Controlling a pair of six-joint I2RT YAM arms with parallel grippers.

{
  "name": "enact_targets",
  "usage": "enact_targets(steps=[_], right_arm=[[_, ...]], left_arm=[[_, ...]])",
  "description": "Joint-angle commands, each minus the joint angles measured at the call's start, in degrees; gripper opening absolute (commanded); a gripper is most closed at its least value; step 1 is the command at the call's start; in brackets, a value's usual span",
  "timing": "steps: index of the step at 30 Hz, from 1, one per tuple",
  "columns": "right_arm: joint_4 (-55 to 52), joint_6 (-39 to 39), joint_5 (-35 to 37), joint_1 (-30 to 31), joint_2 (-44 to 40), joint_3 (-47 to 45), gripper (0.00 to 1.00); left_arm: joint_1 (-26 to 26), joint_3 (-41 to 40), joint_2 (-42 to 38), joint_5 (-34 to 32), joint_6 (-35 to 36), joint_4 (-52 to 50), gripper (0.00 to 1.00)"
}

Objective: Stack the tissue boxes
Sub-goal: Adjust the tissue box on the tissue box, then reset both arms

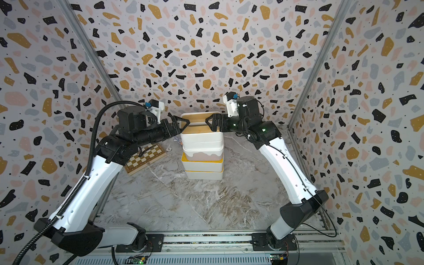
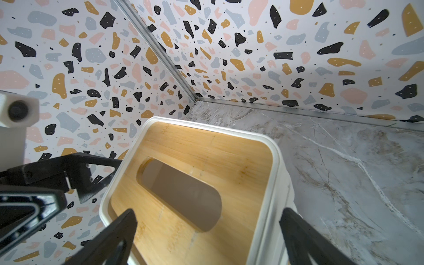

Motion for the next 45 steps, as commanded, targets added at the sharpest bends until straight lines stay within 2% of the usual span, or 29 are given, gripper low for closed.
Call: enact_targets(steps=[1,5,8,11,15,19,22,25,28,31,33,35,37,39,41,43,44,45], right_arm=[[-2.5,-1.45,3.27,-2.39,-4.17,3.79,0.99],[-4.58,-3.38,6.95,-7.25,-7.28,3.6,0.99],[-2.97,-3.95,14.47,-11.66,-11.78,-4.16,0.99],[5.29,-3.79,23.41,-16.14,-19.1,-21.96,0.99],[21.11,-1.7,26.11,-23.6,-27.83,-47.98,0.99],[35.85,-2.67,32.78,-26.61,-30.72,-68.28,0.99],[48.11,-5.15,38.03,-26.63,-29.24,-79.5,0.99],[56.86,-8.12,42.16,-26.61,-26.68,-85.62,0.99],[65.82,-10.47,42.23,-26.56,-25.12,-90.92,0.99],[79.56,-13.04,39.26,-26.5,-20.54,-96.43,0.99],[80.72,-15.16,35.93,-26.27,-17.63,-94.91,0.99],[86.63,-17.69,31.44,-26.37,-14.87,-94.69,0.99],[91.09,-18.62,29.4,-26.36,-12.71,-94.61,0.99],[95.24,-22.14,27.82,-25.94,-10.66,-94.46,0.99],[99.96,-23.47,22.96,-26.75,-8.38,-95.66,0.99],[111.85,-24.97,19.43,-26.81,-5.31,-100.81,0.99],[119.98,-25.57,19.24,-26.6,-3.76,-103.71,0.99],[123.33,-25.84,20.49,-26.04,-3.8,-105.21,0.99]], left_arm=[[0.27,3.21,-2.97,-7.89,5.98,-3.55,0.99],[2.35,2.3,-6.38,-16.09,9.55,-7.08,1.0],[4.39,-3.83,-10.18,-26.54,10.84,-9.34,1.0],[8.62,-15.25,-14.84,-32.19,9.43,-7.21,0.99],[14.13,-30.04,-17.32,-37.92,7.55,-3.18,0.99],[15.33,-41.9,-17.16,-48.63,9.0,5.29,1.0],[15.63,-50.31,-15.95,-53.63,15.23,17.05,0.99],[16.01,-56.27,-13.44,-57.15,19.48,26.28,1.0],[16.54,-61.89,-10.64,-55.63,23.55,36.38,1.0],[16.64,-67.77,-7.84,-52.54,26.46,48.32,1.0],[16.64,-71.07,-5.65,-50.2,28.49,56.45,0.99],[16.64,-72.99,-3.4,-48.84,30.63,63.02,1.0],[16.7,-72.28,-2.43,-49.05,31.89,63.53,1.0],[16.91,-74.68,-1.19,-44.43,36.27,72.21,0.99],[17.37,-75.74,0.8,-40.45,38.69,76.92,1.0],[17.61,-77.07,3.96,-36.44,40.57,81.89,1.0],[17.66,-78.45,4.96,-36.1,40.83,86.24,1.0],[18.52,-79.59,4.41,-33.28,40.51,87.26,1.0]])
